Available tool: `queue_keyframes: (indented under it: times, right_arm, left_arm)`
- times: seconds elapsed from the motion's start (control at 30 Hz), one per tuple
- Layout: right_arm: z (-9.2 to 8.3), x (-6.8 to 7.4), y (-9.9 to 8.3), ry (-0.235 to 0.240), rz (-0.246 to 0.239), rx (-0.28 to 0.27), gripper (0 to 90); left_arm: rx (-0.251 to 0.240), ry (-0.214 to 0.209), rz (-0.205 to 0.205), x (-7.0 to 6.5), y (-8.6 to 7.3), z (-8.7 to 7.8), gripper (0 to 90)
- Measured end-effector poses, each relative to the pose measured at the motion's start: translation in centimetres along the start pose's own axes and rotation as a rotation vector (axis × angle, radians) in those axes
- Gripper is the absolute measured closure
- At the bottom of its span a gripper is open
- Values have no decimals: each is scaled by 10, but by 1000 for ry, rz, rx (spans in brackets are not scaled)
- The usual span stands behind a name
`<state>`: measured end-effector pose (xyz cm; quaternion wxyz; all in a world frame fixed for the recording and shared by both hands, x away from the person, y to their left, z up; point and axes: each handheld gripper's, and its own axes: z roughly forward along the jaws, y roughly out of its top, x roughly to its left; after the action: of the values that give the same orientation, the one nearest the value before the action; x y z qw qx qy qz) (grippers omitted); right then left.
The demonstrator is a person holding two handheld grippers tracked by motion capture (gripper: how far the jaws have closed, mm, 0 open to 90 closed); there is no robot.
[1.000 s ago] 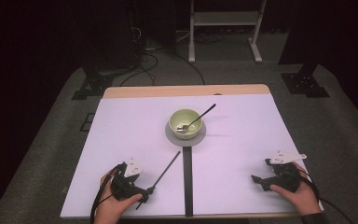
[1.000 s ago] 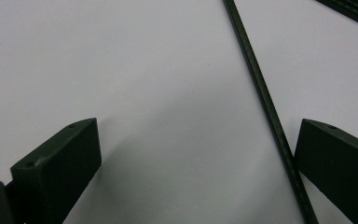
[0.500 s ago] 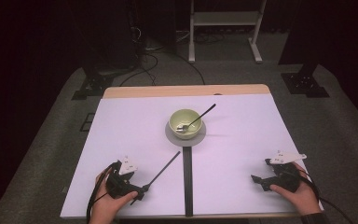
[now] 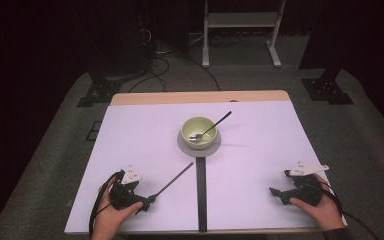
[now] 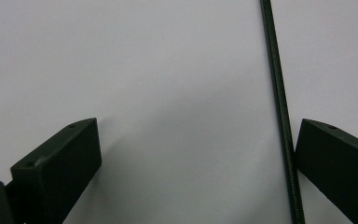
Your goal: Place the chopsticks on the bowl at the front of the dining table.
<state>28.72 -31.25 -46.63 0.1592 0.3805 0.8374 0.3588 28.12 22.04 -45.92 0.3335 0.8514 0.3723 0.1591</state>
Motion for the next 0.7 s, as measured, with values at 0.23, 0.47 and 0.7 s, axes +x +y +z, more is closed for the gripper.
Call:
queue_keyframes:
  times: [0.23, 0.47, 0.7]
  right_arm:
    - [0, 0, 0, 0, 0, 0, 99]
    - [0, 0, 0, 0, -1, -1, 99]
    - [0, 0, 0, -1, -1, -1, 99]
  left_arm:
    - [2, -6, 2, 0, 1, 0, 0]
    - [-22, -14, 4, -1, 4, -1, 61]
    - [-34, -43, 13, -2, 10, -2, 114]
